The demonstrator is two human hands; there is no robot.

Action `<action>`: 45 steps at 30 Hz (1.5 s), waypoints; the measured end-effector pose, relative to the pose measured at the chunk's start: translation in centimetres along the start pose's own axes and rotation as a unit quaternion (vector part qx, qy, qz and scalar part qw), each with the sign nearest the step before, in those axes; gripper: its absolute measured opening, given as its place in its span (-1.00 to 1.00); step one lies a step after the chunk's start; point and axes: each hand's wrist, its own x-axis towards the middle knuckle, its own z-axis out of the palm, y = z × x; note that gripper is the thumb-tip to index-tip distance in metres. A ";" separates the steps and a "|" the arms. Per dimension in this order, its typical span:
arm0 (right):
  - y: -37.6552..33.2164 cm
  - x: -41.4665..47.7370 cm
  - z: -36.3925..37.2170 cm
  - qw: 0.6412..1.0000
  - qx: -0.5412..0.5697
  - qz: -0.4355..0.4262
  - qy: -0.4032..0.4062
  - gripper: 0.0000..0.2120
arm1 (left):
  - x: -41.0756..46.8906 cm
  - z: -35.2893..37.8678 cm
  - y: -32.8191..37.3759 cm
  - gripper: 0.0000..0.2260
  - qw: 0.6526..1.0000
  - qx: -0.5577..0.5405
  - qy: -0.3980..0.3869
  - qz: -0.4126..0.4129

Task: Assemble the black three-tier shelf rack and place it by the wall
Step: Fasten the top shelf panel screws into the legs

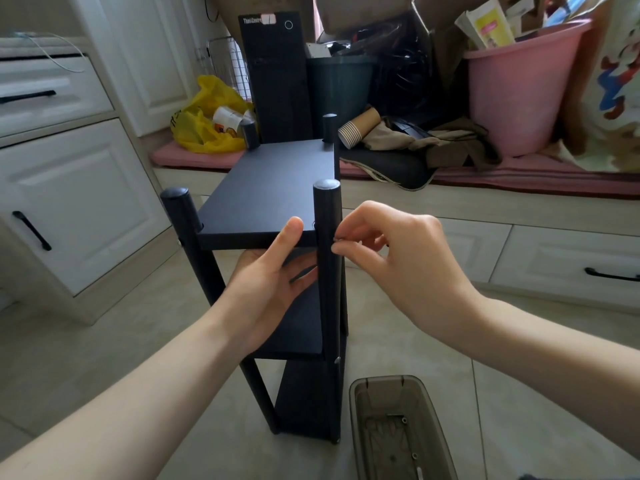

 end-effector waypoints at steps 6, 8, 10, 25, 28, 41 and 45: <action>0.2 0.2 0.0 0.997 0.054 0.049 0.007 -0.89 | -0.1 0.0 -0.2 -0.67 0.999 -0.017 -0.028 -0.002; 0.1 0.2 0.0 0.997 0.061 0.049 0.008 -0.90 | -0.2 0.1 -0.2 -0.70 0.999 -0.022 -0.027 0.000; 0.0 0.1 0.0 0.997 0.060 0.047 0.006 -0.90 | -0.2 0.2 -0.2 -0.74 0.999 -0.022 -0.024 0.002; 0.5 0.7 -0.2 0.992 0.110 0.059 -0.018 -0.90 | -0.3 0.2 -0.3 -0.78 0.999 -0.024 -0.005 0.023; 0.7 0.9 -0.2 0.992 0.099 0.079 -0.004 -0.84 | -0.2 0.4 -0.3 -0.79 0.999 -0.025 0.002 0.023; 0.2 2.2 -0.8 0.962 0.189 0.140 -0.141 -0.65 | -1.4 1.8 1.0 -0.81 0.967 0.251 0.038 -0.036; 0.6 2.4 -0.9 0.940 0.234 0.191 -0.155 -0.74 | -2.9 2.2 2.8 -0.89 0.844 0.500 0.118 0.155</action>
